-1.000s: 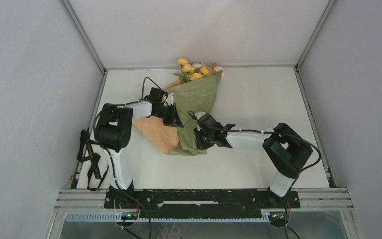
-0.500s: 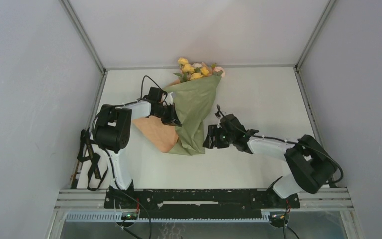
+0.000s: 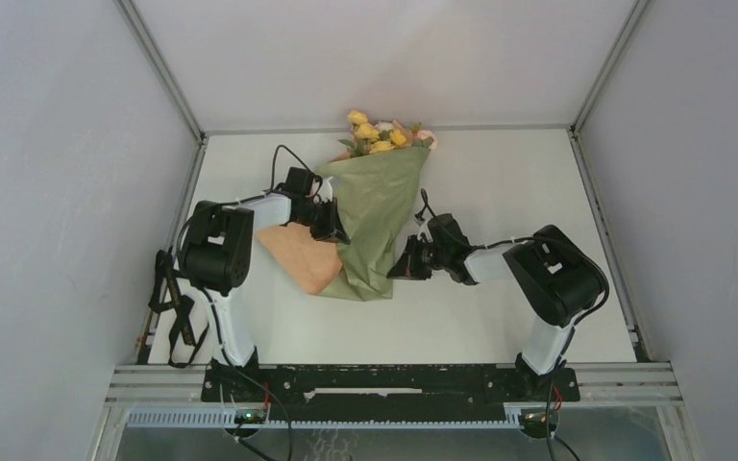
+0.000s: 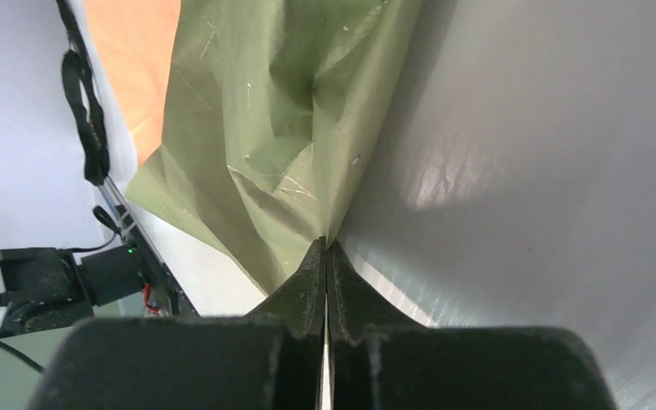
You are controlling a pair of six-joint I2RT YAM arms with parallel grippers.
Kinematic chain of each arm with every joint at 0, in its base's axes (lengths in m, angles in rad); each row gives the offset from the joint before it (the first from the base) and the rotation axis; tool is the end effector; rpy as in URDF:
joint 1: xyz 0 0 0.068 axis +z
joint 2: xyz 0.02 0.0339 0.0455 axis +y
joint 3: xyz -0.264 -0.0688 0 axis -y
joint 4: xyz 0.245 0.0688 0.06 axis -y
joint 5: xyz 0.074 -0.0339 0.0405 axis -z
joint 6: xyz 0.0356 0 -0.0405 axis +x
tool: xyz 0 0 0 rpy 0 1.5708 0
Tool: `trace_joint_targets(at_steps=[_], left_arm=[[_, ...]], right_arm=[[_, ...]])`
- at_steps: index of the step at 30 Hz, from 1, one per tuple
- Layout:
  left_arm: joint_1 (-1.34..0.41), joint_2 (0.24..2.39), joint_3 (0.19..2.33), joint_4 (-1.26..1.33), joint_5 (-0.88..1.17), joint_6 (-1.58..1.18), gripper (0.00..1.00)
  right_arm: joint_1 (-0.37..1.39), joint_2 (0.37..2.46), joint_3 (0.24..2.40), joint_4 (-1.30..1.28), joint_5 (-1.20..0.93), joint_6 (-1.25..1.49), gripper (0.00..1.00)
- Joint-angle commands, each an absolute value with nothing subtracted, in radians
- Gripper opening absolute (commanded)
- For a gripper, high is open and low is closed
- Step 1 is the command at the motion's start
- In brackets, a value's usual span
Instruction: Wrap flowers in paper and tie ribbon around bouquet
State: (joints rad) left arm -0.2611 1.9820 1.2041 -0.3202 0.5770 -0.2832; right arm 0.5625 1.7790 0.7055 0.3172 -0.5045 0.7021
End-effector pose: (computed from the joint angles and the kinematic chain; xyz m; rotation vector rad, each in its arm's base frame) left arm 0.3712 -0.1193 0.1338 0.1625 2.6919 -0.9431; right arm 0.2621 0.1856 0.1129 -0.1038 2.5343 1.1668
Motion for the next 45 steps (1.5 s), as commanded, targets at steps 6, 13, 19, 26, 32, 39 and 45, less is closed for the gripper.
trace_joint_targets(at_steps=[6,13,19,26,32,39,45], left_arm=[[-0.241,1.883,1.191,-0.323,0.549,-0.216,0.0],[-0.285,1.912,1.085,-0.334,0.571,-0.188,0.0],[-0.374,1.935,1.039,-0.301,0.592,-0.193,0.0],[-0.377,1.949,1.053,-0.297,0.532,-0.19,0.0],[-0.376,1.92,1.053,-0.304,0.505,-0.175,0.0],[-0.376,1.917,1.053,-0.303,0.5,-0.163,0.0],[-0.376,1.932,1.083,-0.325,0.457,-0.141,0.0]], right_arm=[[0.514,1.603,0.499,0.35,-0.533,0.739,0.0],[0.518,1.5,0.317,0.385,-0.526,0.796,0.0],[0.552,1.298,0.286,0.109,-0.49,0.754,0.16],[0.51,1.24,0.546,-0.044,-0.429,0.554,0.29],[0.447,1.584,0.82,0.005,-0.418,0.559,0.52],[0.331,1.703,0.926,0.01,-0.426,0.57,0.65],[0.28,1.853,1.024,0.078,-0.569,0.57,0.63]])
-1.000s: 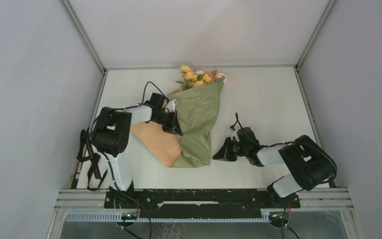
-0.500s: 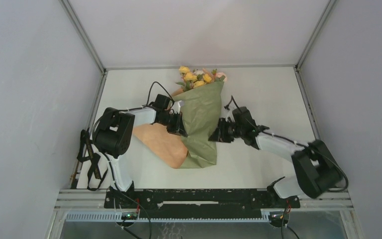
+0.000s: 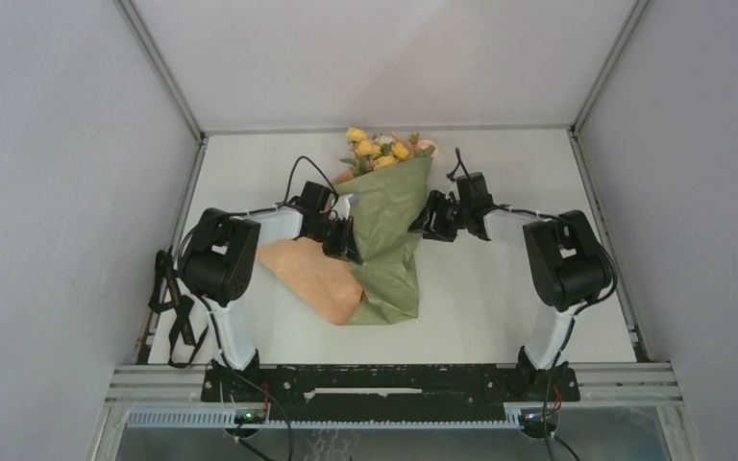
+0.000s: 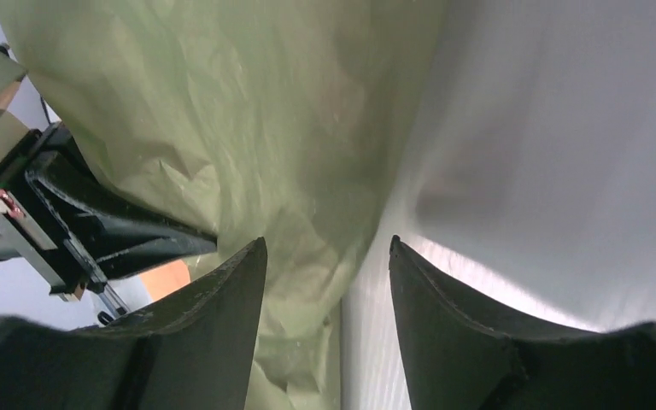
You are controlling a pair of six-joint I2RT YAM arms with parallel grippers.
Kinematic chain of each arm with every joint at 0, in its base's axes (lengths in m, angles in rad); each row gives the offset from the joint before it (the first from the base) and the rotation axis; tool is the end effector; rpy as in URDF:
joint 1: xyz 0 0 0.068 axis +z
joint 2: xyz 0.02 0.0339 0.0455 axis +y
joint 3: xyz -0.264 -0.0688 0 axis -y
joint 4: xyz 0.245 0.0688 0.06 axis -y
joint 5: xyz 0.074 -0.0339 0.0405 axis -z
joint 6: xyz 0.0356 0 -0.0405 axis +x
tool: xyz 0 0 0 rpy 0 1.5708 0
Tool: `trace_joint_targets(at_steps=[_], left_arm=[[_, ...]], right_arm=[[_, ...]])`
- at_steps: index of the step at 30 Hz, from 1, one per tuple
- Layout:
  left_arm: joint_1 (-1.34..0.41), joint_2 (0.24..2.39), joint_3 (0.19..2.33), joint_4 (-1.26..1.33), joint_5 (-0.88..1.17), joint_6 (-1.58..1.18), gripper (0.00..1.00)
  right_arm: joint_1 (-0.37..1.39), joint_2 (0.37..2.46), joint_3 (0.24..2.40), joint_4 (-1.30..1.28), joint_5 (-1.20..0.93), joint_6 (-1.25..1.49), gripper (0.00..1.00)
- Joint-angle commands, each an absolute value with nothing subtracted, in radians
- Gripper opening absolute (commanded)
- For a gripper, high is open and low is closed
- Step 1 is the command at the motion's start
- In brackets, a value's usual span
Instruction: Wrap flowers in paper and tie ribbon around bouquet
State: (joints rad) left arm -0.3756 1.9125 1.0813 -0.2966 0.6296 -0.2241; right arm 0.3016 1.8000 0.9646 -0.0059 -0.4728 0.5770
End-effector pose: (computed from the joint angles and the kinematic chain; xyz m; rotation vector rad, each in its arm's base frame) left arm 0.3290 -0.1523 0.1288 0.4056 2.7028 -1.0293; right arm 0.3383 0.1222 0.1504 0.1159 2.5188 0.9552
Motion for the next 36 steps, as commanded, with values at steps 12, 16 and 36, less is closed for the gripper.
trace_joint_targets(at_steps=[12,16,36], left_arm=[[-0.376,1.794,1.277,-0.482,0.176,0.046,0.45],[-0.413,1.631,1.37,-0.571,0.111,0.155,0.55],[-1.017,1.742,1.001,-0.402,0.053,0.495,0.65]], right_arm=[[0.291,1.88,1.004,0.153,-0.564,0.657,0.02],[0.307,1.83,0.966,0.161,-0.518,0.725,0.0],[0.353,1.766,0.919,0.093,-0.44,0.829,0.0]])
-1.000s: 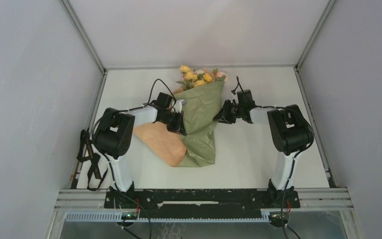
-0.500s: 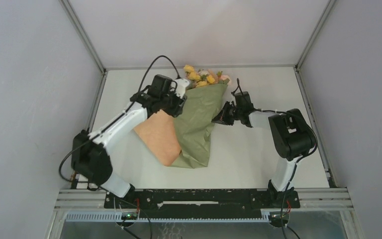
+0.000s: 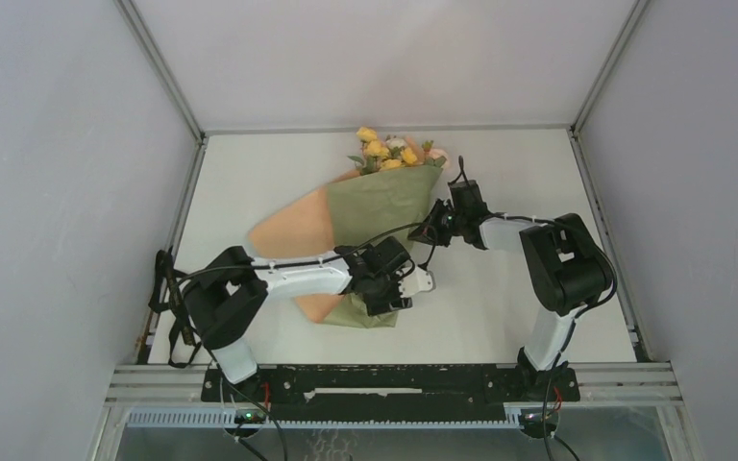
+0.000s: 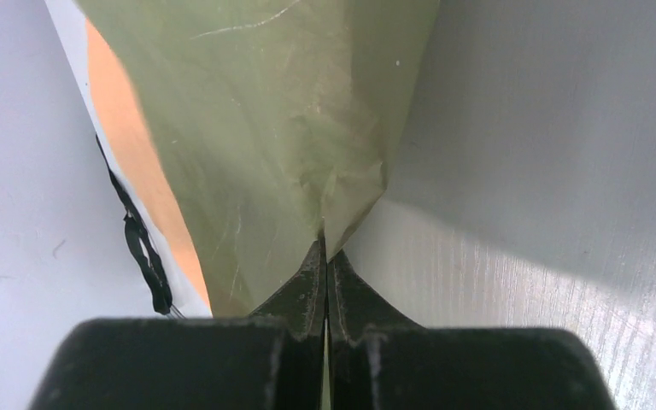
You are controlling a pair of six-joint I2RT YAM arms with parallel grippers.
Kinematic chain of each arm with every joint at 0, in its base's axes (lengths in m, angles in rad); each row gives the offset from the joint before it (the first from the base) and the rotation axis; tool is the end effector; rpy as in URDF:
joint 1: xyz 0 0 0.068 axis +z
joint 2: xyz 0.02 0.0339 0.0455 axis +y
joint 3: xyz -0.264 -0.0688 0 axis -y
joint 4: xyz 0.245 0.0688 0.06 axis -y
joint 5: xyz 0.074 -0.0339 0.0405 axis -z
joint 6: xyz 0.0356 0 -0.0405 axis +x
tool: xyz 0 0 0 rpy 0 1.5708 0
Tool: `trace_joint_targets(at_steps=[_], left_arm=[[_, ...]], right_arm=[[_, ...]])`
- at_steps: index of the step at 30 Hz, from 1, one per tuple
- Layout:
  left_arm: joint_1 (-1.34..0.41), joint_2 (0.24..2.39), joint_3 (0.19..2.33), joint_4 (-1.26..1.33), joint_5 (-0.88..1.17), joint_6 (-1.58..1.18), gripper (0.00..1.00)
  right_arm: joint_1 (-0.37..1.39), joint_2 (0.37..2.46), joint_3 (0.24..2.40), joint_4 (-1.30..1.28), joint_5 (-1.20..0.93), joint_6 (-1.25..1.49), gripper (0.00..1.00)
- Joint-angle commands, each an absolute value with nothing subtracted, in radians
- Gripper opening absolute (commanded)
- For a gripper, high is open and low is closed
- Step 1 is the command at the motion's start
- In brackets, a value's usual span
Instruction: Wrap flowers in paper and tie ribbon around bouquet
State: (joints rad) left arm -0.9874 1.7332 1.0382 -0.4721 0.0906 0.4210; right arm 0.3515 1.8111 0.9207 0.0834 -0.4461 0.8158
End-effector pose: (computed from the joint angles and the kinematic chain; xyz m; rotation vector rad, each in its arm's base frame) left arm 0.1804 -0.2791 0.1626 1.8101 2.0912 -0.2785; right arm 0.3299 0.1373 0.1406 0.3596 2.5282 1.0442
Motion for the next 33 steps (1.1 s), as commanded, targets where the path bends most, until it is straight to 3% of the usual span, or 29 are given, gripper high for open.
trace_joint_targets(at_steps=[1,9,17,20,24,28,33], left_arm=[[-1.018,1.756,0.998,-0.414,0.078,0.493,0.63],[-1.047,1.837,1.059,-0.572,0.172,0.577,0.58],[-1.054,1.852,1.074,-0.612,0.204,0.6,0.54],[-1.05,1.849,1.076,-0.615,0.209,0.598,0.54],[-1.007,1.847,1.09,-0.595,0.236,0.567,0.55],[-0.957,1.825,1.093,-0.559,0.275,0.533,0.55],[-0.938,1.788,1.086,-0.525,0.344,0.512,0.55]], right_arm=[[0.347,1.767,0.92,0.098,-0.441,0.826,0.0],[0.233,1.877,1.113,0.008,-0.465,0.73,0.02],[0.141,2.043,1.473,-0.239,-0.41,0.599,0.08],[0.107,2.038,1.539,-0.342,-0.4,0.53,0.31],[0.105,1.967,1.506,-0.409,-0.402,0.465,0.48],[0.11,1.768,1.345,-0.384,-0.349,0.443,0.45],[0.224,1.678,1.156,-0.249,-0.602,0.463,0.24]])
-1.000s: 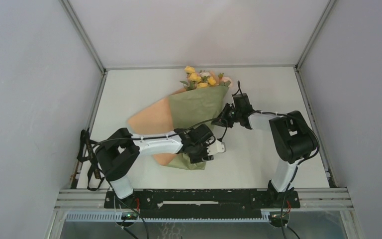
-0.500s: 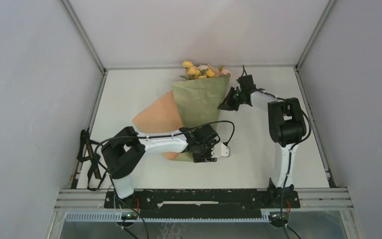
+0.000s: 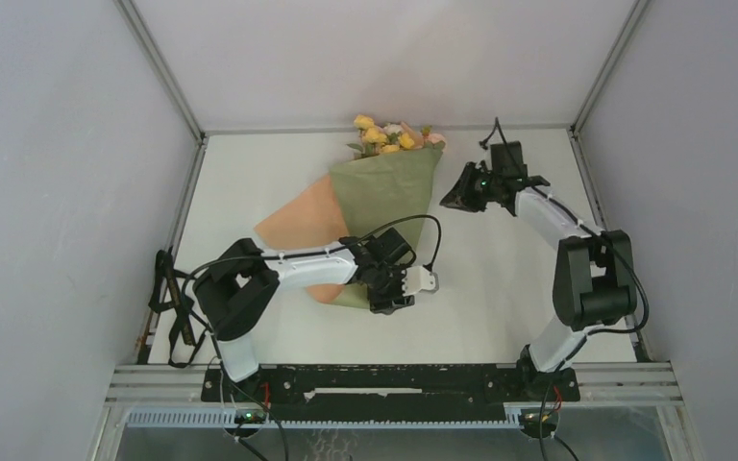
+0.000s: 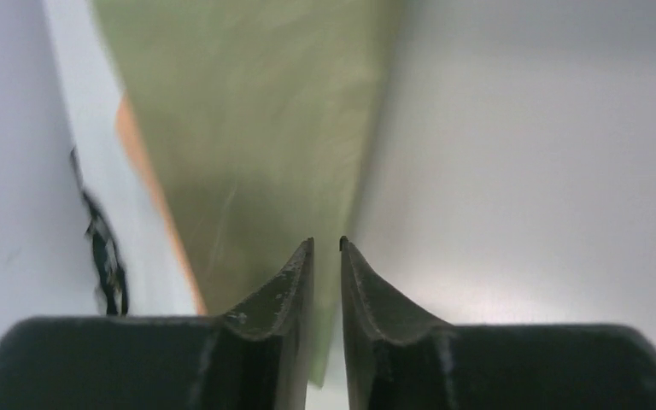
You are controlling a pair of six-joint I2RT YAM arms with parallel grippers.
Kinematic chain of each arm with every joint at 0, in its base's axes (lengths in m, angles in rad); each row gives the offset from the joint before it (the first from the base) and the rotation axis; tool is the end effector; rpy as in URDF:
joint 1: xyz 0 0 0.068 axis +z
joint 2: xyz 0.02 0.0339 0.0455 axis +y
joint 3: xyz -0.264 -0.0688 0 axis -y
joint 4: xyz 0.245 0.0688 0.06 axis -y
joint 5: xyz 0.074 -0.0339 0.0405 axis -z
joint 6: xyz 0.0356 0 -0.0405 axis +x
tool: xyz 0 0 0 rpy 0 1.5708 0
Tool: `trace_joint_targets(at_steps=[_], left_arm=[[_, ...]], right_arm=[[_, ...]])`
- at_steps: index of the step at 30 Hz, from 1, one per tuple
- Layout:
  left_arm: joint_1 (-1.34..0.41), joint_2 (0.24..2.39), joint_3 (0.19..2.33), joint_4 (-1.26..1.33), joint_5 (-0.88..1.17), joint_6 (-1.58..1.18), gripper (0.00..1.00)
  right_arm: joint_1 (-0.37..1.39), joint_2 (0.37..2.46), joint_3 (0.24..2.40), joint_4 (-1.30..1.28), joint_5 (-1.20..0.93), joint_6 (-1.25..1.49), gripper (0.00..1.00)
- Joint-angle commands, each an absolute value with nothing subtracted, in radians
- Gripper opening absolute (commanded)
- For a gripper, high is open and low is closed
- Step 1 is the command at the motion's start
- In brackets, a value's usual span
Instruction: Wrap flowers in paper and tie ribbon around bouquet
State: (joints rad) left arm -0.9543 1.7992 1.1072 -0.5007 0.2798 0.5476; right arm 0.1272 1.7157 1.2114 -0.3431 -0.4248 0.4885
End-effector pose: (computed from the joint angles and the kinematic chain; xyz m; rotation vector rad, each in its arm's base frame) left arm 0.1924 -0.2885 0.1599 1.9566 1.9862 -0.4921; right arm 0.3672 0.0618 0.2291 0.2449 2.4600 0.7889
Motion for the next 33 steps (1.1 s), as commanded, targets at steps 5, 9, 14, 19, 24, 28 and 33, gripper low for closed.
trace_joint_targets(at_steps=[5,9,14,19,24,28,33], left_arm=[[-0.915,1.765,1.115,-0.53,0.394,0.478,0.56],[-0.88,1.703,1.155,-0.601,0.459,0.453,0.57],[-0.747,1.597,1.156,-0.733,0.638,0.399,0.58],[-0.422,1.492,1.092,-0.703,0.8,0.212,0.6],[0.033,1.515,0.981,-0.493,0.725,-0.224,0.66],[0.145,1.488,0.808,-0.338,0.611,-0.394,0.79],[0.147,1.497,0.712,-0.256,0.459,-0.51,0.89]], right_arm=[[0.403,1.794,1.113,-0.116,-0.629,0.538,0.16],[0.447,1.9,1.112,-0.061,-0.599,0.593,0.11],[0.462,1.94,1.112,-0.083,-0.53,0.597,0.1],[0.489,1.929,1.114,-0.109,-0.48,0.579,0.1],[0.523,1.914,1.114,-0.105,-0.452,0.589,0.1],[0.547,1.897,1.113,-0.115,-0.416,0.591,0.1],[0.554,1.889,1.112,-0.112,-0.413,0.598,0.1]])
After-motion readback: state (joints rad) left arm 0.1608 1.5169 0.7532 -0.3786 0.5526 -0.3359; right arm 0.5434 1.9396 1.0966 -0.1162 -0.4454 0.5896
